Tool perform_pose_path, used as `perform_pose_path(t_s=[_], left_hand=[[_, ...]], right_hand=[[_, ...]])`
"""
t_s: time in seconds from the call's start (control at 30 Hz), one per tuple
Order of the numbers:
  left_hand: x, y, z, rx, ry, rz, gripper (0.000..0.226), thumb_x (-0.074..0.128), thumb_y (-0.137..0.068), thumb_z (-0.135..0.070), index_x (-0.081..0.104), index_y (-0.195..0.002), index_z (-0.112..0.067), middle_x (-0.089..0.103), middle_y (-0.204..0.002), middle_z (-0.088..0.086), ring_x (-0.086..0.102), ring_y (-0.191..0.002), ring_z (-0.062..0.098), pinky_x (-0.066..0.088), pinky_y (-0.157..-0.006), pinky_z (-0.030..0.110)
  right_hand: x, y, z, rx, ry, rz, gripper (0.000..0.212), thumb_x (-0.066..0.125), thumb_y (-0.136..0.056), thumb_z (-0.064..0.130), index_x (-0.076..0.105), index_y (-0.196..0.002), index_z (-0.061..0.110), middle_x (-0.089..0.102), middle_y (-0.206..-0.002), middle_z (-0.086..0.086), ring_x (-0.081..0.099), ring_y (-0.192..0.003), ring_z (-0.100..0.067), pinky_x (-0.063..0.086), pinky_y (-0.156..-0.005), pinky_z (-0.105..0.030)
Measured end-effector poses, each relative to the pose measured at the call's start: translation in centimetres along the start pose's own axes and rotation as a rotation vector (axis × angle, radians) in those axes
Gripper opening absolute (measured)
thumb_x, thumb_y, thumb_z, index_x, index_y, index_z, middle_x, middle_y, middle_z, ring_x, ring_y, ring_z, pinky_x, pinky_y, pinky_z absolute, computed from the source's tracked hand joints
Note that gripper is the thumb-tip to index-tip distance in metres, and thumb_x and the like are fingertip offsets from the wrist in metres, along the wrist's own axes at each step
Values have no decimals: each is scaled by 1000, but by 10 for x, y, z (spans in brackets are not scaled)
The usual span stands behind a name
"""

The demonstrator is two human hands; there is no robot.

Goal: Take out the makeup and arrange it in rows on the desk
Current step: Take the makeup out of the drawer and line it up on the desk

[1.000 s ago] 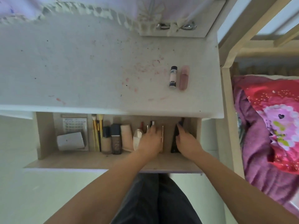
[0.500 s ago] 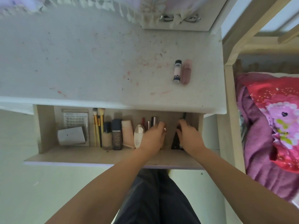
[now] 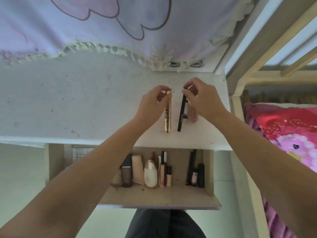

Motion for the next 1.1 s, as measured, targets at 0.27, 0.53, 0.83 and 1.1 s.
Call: perform_pose_path(t_s=[0.27,0.53,0.83,1.1], left_hand=[[38,-57,36,-134,-178,40,26,50,-95,-31,59,-115,-17,61,-90,-1,56,-78,14,42,-63,23],[45,-44,32,-79,-373,31,30,49,-95,-35,55,-119,-18,61,-100,1,54,-95,19,47,-82,34],[113,174,67,293,-427,375,21,47,-86,-22,66,-87,-13,62,-79,1,56,-72,15,50,-62,29],[167,171,133,-28,-920,624,47,39,-94,-10,34,-139,1,30,-142,21,35,-127,35,39,-95,42]], right_hand=[[43,-53,-41,-4,180,118,19,53,-93,29,60,-104,14,66,-92,-1,57,-82,-16,46,-73,-29],[28,-28,-48,-43,226,-4,25,51,-94,28,59,-113,14,63,-99,-1,54,-97,-19,41,-84,-27],[78,179,-80,32,73,264,28,44,-95,22,61,-115,12,65,-100,0,59,-86,-9,48,-80,-19],[146,164,-152,456,331,500,70,40,-95,8,-4,-150,12,61,-87,-17,54,-65,-26,40,-56,-32]])
Point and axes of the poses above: each hand's wrist, its own y-axis away from the middle knuckle, its own x-axis out of the palm, z = x × y, the point moved 8 cm from there along -y, towards the middle knuckle
